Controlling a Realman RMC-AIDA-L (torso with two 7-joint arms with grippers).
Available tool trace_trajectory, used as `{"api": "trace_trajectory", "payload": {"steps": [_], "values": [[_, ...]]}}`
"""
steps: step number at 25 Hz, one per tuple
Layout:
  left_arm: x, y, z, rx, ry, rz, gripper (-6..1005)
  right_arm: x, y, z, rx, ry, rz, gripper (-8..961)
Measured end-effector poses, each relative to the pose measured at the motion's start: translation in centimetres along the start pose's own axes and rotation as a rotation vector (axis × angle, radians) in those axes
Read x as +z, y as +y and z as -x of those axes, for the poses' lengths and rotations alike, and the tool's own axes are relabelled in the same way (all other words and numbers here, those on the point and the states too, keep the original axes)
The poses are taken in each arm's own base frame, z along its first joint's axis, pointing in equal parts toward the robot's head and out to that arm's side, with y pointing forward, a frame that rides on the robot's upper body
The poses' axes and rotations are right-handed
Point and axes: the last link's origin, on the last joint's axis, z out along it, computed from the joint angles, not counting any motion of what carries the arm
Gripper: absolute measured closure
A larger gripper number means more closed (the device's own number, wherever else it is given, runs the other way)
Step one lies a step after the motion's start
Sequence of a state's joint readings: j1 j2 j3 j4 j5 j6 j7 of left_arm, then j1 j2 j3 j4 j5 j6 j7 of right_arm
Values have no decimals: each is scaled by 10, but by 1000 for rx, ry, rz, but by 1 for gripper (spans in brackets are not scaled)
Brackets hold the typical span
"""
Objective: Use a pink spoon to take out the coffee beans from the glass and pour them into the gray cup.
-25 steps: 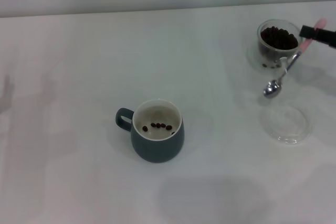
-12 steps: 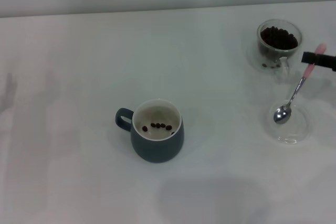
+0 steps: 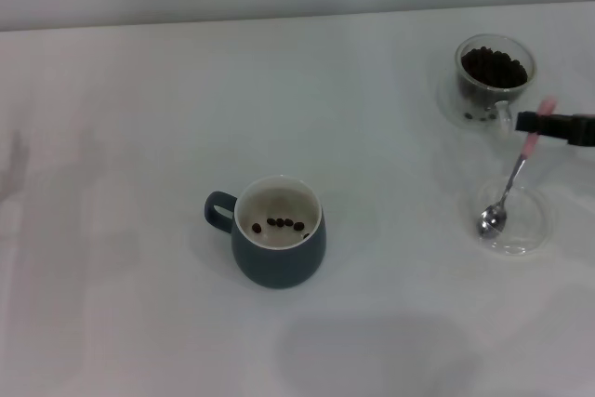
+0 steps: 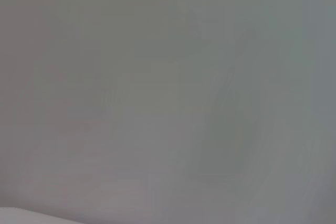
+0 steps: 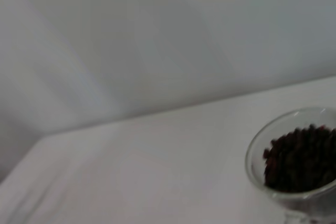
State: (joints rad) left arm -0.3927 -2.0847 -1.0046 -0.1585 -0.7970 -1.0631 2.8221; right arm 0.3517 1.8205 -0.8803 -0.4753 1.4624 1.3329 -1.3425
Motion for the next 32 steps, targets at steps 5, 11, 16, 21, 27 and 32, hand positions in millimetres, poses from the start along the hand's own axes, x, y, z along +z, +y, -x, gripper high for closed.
{"api": "trace_trajectory", "payload": {"steps": [5,11,16,21,27,32], "values": [[0,1,0,2,-1,4,239,12,0,-2,-38,47,-26,805],[0,1,0,0,-1,4,239,12,-3,0,-37,31,-47,740],[1,1,-1,-1,1,3,239,4,-5,8,-36,-25,-57,657],[2,1,-2,-2,5,2,239,-16,-6,20,-53,-132,-58,656],[5,1,-4,-3,10,5,239,-35,-11,24,-206,-425,-180,655],[10,5,-7,-9,22,11,239,-24,-23,8,-350,-615,-381,655]]}}
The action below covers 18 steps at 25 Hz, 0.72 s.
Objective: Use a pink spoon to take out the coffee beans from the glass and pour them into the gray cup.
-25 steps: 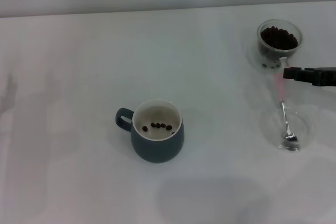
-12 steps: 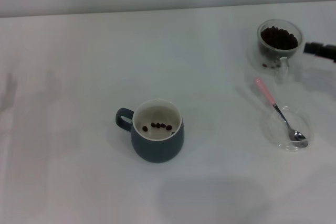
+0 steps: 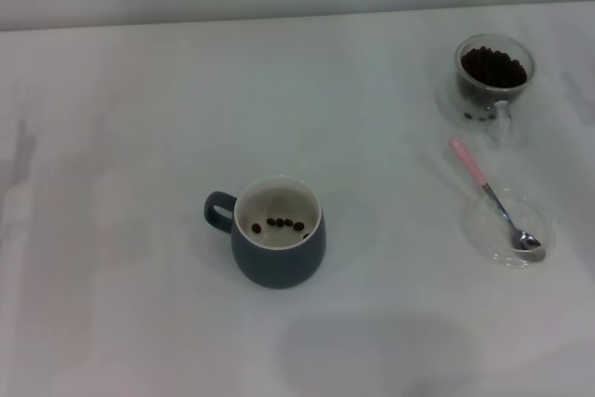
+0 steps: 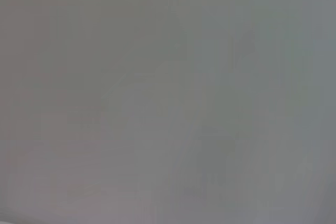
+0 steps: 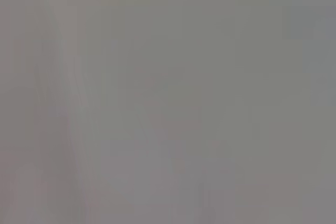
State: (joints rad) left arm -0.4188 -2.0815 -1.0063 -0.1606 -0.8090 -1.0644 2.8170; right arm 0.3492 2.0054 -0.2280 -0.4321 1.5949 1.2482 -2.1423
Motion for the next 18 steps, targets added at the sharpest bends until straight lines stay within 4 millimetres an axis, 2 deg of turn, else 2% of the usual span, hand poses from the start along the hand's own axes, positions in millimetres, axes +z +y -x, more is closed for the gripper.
{"api": "trace_trajectory", "payload": {"steps": [4,7,14,18], "values": [[1,0,-1,-2,3,0,239,3,9,-22,-163,-68,-148,524],[2,2,-1,-1,8,4,239,4,12,-34,-203,-71,-263,413],[4,2,-4,-12,24,-9,239,5,14,-44,-178,-28,-282,82],[5,2,-5,-16,27,-13,239,5,17,-47,-156,-20,-276,88]]}}
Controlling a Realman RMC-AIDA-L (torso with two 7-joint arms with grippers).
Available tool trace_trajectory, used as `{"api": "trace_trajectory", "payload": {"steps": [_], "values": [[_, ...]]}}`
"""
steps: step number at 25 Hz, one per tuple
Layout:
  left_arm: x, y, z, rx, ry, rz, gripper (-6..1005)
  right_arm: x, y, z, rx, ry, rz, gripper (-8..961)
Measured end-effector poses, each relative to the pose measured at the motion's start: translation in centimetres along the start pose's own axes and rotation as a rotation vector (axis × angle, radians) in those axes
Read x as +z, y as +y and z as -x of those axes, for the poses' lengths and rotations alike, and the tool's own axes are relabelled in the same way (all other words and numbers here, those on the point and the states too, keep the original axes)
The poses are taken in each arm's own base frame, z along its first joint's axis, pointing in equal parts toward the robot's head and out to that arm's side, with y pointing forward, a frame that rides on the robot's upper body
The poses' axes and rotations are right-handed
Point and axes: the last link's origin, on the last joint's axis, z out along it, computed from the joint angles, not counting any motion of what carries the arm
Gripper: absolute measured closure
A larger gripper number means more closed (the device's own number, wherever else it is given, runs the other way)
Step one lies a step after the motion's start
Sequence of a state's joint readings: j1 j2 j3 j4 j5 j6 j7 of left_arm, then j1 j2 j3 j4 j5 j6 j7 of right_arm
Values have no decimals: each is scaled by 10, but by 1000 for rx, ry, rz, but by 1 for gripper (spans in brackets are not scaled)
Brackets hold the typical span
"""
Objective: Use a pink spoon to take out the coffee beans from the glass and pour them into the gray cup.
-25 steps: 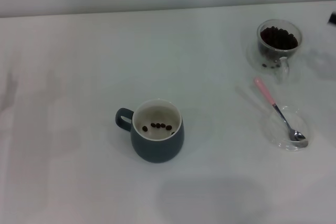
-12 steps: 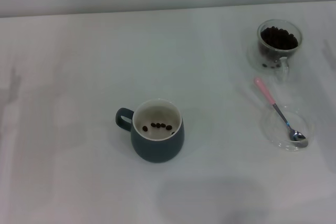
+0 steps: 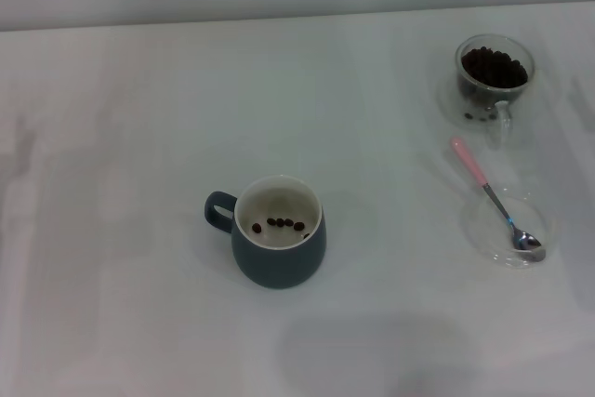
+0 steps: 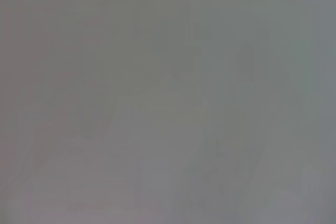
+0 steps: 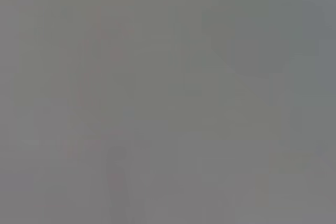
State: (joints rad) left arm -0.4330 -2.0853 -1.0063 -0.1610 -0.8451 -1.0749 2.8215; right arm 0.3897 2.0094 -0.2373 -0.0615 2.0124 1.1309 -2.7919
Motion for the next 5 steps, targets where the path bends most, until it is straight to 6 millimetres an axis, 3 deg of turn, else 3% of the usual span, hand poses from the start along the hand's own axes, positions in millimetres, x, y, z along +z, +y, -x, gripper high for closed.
{"api": "trace_trajectory", "payload": {"steps": [5], "values": [[5,6,-3,-10,13,14,239,-6,4,-8,56,21,-17,89]]}}
